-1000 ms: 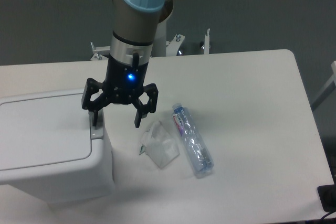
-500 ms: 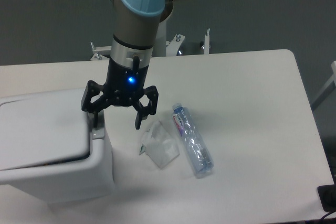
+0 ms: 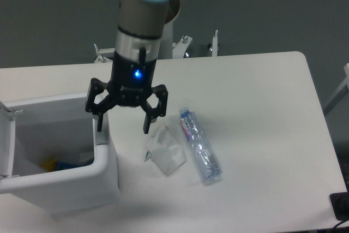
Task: Open the trash can
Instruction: 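Push the white lid open, tipping it back from the bin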
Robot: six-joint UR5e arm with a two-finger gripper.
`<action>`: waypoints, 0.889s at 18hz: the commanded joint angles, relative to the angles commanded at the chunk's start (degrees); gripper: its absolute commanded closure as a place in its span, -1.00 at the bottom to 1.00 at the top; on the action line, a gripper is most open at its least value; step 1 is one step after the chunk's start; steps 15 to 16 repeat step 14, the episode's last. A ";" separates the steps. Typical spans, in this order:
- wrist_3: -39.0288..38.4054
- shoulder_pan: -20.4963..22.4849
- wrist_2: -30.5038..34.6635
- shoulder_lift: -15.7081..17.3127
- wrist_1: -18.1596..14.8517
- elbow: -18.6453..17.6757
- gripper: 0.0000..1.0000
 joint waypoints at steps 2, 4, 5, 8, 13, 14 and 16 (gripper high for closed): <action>0.70 1.85 0.09 0.26 -3.15 2.11 -1.00; 7.68 5.44 1.22 0.87 -8.06 2.82 -1.00; 10.52 6.85 1.49 2.01 -9.22 2.22 -1.00; 17.11 10.46 3.59 4.56 -10.64 -0.33 -1.00; 33.57 12.58 16.42 6.50 -10.47 -6.21 -1.00; 33.66 12.93 18.09 6.59 -9.85 -7.27 -1.00; 33.66 12.93 18.09 6.59 -9.85 -7.27 -1.00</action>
